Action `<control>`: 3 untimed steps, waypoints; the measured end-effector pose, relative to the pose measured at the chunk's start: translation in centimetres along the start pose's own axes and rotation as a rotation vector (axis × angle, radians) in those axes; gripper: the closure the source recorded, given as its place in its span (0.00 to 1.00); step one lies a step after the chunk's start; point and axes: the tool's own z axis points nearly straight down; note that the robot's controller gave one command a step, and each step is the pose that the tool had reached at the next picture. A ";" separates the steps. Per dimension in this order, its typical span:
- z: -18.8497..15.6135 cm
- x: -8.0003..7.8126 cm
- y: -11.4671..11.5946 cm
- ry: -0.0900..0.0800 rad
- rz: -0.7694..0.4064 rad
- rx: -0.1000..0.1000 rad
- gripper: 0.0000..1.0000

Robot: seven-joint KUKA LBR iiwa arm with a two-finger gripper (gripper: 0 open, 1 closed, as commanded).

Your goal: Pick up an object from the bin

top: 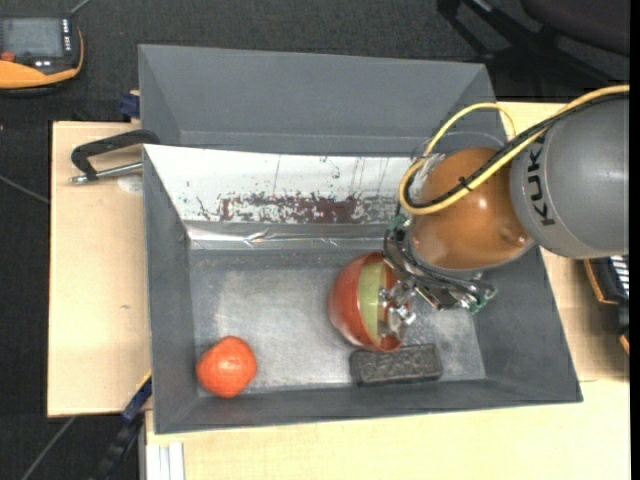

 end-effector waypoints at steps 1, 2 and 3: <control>0.1 0.0 -1.2 -0.008 -0.145 0.005 1.00; 0.0 0.0 -1.2 -0.008 -0.144 0.006 0.00; 0.1 0.1 -1.1 -0.005 -0.144 0.002 1.00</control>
Offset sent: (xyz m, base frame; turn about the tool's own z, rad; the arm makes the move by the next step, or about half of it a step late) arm 0.0049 -0.0098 -0.0029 -0.1473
